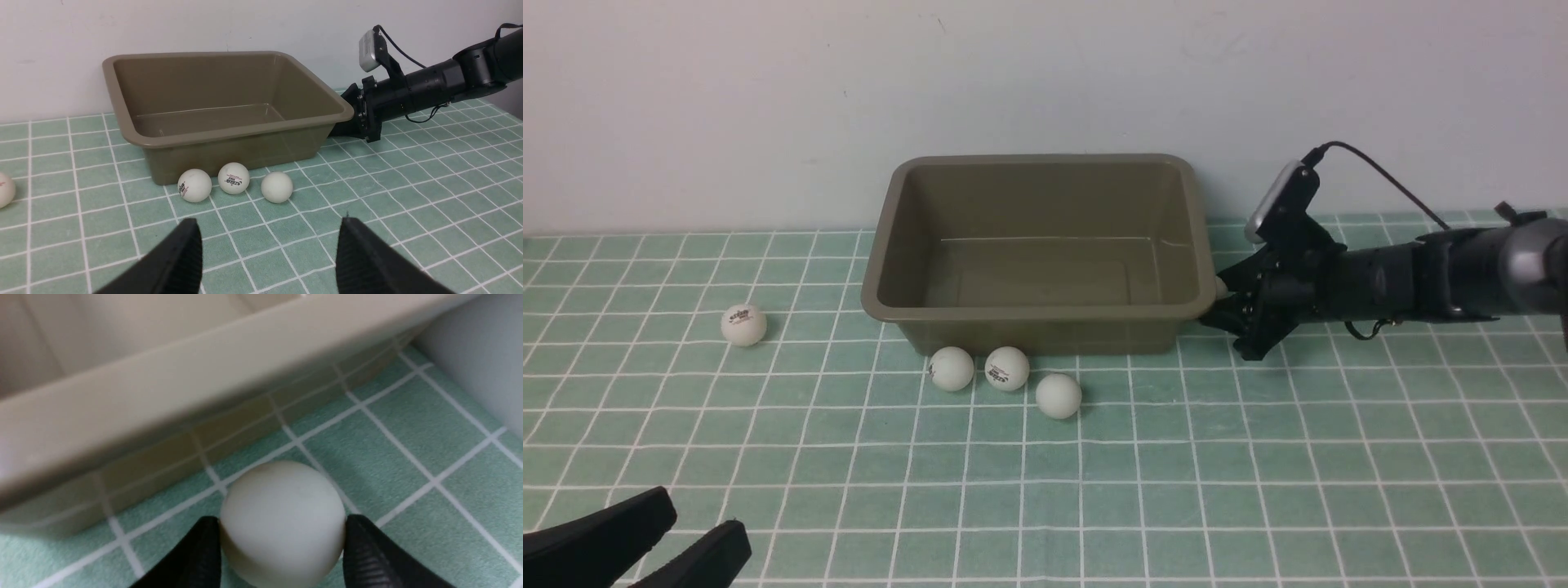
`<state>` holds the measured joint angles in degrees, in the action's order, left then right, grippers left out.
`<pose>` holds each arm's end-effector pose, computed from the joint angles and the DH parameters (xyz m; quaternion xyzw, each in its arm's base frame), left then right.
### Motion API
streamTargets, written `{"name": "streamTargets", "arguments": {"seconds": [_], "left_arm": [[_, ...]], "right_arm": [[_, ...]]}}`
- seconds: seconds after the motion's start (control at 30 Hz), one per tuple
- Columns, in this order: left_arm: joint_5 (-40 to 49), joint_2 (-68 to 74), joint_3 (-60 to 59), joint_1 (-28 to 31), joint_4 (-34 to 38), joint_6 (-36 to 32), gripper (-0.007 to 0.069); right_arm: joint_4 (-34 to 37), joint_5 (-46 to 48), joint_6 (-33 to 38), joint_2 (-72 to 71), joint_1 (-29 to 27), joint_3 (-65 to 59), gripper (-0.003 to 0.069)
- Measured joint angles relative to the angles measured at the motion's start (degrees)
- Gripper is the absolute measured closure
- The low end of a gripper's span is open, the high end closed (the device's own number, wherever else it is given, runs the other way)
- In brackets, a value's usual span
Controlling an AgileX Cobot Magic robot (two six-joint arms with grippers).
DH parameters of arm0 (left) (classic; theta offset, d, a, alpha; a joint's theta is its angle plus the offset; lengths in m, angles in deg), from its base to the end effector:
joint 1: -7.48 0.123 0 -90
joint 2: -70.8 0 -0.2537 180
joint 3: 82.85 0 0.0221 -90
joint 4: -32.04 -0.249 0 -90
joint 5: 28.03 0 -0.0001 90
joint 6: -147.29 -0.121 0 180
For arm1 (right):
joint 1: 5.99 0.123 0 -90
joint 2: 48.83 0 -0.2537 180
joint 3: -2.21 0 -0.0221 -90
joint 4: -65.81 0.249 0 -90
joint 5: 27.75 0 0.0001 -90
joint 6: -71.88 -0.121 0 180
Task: Put the table tennis balls in the box on the green coffee tablecloth.
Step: 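Reach for and grasp a ping pong ball on the table, then release the ping pong ball into the bin and lift the gripper away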
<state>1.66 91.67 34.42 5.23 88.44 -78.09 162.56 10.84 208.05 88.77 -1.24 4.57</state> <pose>0.1140 -0.0545 0.2418 0.1013 0.7599 -0.2136 0.6055 0.4435 0.1121 0.0720 -0.4383 0.7480 0.1719 0.4677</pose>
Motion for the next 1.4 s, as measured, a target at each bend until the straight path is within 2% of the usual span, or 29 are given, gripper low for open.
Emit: {"name": "streamTargets", "arguments": {"seconds": [0.47, 0.8, 0.93, 1.03, 1.27, 1.4], "left_arm": [[-0.05, 0.0, 0.0, 0.0, 0.0, -0.05, 0.0219], [-0.05, 0.0, 0.0, 0.0, 0.0, -0.05, 0.0219], [-0.05, 0.0, 0.0, 0.0, 0.0, -0.06, 0.0219], [-0.11, 0.0, 0.0, 0.0, 0.0, -0.06, 0.0219], [-0.11, 0.0, 0.0, 0.0, 0.0, -0.11, 0.0219], [-0.11, 0.0, 0.0, 0.0, 0.0, -0.11, 0.0219]], "right_arm": [[1.42, -8.12, 0.06, -2.92, 0.0, 0.0, 0.0305], [1.46, -8.46, -0.29, -10.26, 0.0, 0.0, 0.0305], [1.46, -3.31, -4.68, -14.34, 0.0, 0.0, 0.0305], [0.78, 2.73, -11.88, -15.53, 0.0, 0.0, 0.0305], [-11.67, 7.87, -31.03, -15.59, 0.06, 0.0, 0.0305], [-16.49, 10.51, -35.34, -15.59, 0.26, 0.0, 0.0306]]}}
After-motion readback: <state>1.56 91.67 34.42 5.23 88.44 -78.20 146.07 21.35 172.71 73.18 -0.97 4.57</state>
